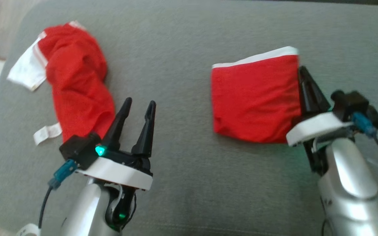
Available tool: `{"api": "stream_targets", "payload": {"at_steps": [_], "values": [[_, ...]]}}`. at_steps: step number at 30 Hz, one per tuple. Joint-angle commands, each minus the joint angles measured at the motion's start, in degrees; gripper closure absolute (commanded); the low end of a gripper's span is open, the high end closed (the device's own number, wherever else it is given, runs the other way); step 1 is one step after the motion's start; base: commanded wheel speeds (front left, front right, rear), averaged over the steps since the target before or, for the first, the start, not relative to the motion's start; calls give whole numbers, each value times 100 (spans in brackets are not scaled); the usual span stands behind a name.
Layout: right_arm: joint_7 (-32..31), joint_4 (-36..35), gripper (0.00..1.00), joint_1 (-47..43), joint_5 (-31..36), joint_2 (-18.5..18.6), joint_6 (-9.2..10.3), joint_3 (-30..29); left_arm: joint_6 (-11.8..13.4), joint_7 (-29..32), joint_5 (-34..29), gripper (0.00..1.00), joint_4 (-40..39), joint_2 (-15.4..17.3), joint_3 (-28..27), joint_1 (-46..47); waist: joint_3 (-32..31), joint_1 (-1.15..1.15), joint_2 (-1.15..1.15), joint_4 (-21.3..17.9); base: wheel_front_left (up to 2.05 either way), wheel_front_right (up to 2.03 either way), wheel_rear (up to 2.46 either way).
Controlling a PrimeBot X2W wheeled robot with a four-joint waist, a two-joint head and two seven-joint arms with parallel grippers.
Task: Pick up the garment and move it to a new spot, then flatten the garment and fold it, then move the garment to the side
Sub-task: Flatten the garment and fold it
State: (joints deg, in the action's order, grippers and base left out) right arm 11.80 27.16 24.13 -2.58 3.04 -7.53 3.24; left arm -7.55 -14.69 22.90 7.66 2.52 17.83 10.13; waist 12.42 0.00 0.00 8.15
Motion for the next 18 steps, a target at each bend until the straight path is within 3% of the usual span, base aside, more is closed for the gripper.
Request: {"api": "stream_targets", "payload": {"at_steps": [1,7,12,18], "values": [[-22,10,100,302,112,-15,4,28,7,-31,42,0,-150,36,-141,228,284,0,0,341,0,0,0],[-150,1004,100,908,738,-8,4,-731,7,-31,143,0,-136,36,-77,331,469,0,0,727,0,0,0],[-309,1850,100,1201,1237,1,4,-1239,7,-31,159,0,-128,36,-77,326,511,0,0,821,0,0,0],[-2,2364,100,1486,1384,-12,4,-1350,7,-31,176,0,-89,36,-83,324,417,0,0,816,0,0,0]]}}
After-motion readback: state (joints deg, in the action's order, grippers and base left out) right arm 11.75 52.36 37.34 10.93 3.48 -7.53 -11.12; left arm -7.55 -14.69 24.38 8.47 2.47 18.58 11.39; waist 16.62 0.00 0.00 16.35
